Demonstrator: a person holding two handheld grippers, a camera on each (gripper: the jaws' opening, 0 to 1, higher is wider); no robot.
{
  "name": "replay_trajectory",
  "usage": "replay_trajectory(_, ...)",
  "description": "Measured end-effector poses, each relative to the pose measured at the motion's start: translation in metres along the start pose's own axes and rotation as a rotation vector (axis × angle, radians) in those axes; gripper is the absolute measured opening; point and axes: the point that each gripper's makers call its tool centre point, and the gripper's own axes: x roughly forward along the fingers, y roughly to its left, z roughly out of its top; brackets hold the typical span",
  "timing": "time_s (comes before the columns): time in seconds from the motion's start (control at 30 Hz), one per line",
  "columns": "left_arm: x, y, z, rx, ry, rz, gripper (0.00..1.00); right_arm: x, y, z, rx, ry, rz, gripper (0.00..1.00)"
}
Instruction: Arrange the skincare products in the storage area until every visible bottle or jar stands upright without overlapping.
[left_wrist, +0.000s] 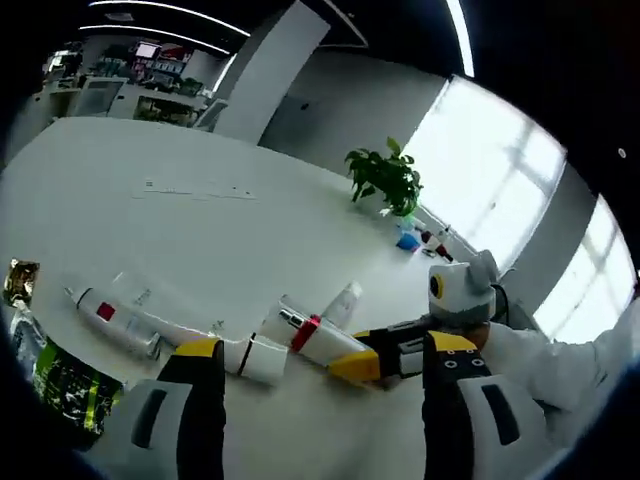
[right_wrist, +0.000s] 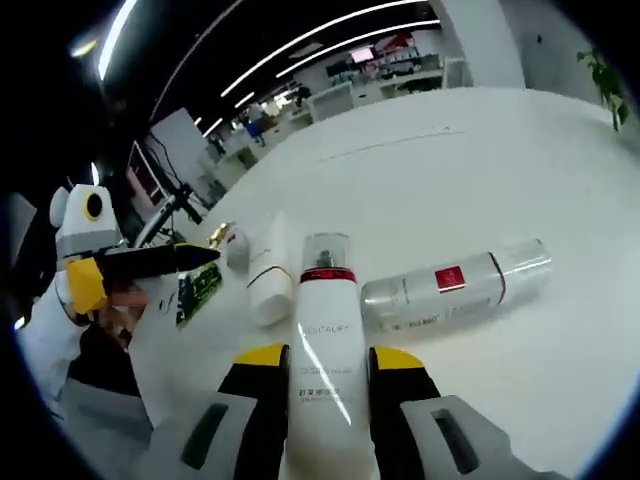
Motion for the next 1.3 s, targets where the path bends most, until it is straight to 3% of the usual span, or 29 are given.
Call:
replay_trajectory(0.13, 0.014, -0.013, -0.01, -0.114, 0.036, -0.079, 0.65, -0.002, 0.003, 0.0, 0.106, -0.023, 0.038, 0.23)
replay_trajectory(0.27, 0.029, -0.007, -0.018, -0.174, 0.066, -0.056, 0.64, -0.005, 0.001, 0.0, 0.25, -0.042, 0.081, 0.23)
replay_trajectory(0.33, 0.034, -0.005, -0.014, -0.202, 0.039, -0.04, 0.58, -0.007, 0.002, -0.001, 0.309, -0.052, 0.101, 0.23)
replay_trajectory(0.5, 0.046, -0.01, -0.015, -0.267, 0.061, -0.045, 0.5, -0.011, 0.006, -0.003, 0.428, -0.089, 0.153, 0.23)
replay_trajectory(0.7, 0.061, -0.014, -0.028, -0.306, 0.118, -0.026, 0.43, -0.014, 0.007, -0.004, 0.525, -0.123, 0.19, 0.23)
replay_trajectory(0.83, 0.069, -0.012, -0.031, -0.344, 0.125, -0.014, 0.37, -0.014, 0.008, -0.003, 0.527, -0.128, 0.2, 0.23)
replay_trajectory(0.97, 0.077, -0.006, -0.033, -0.372, 0.156, 0.013, 0.25, -0.014, 0.009, -0.003, 0.543, -0.14, 0.214, 0.23)
replay_trajectory(1.1, 0.083, -0.007, -0.03, -0.383, 0.154, 0.013, 0.25, -0.013, 0.009, -0.001, 0.52, -0.136, 0.215, 0.23)
replay_trajectory(1.3, 0.084, -0.012, -0.034, -0.386, 0.151, 0.017, 0.24, -0.011, 0.008, 0.001, 0.3, -0.121, 0.16, 0.23)
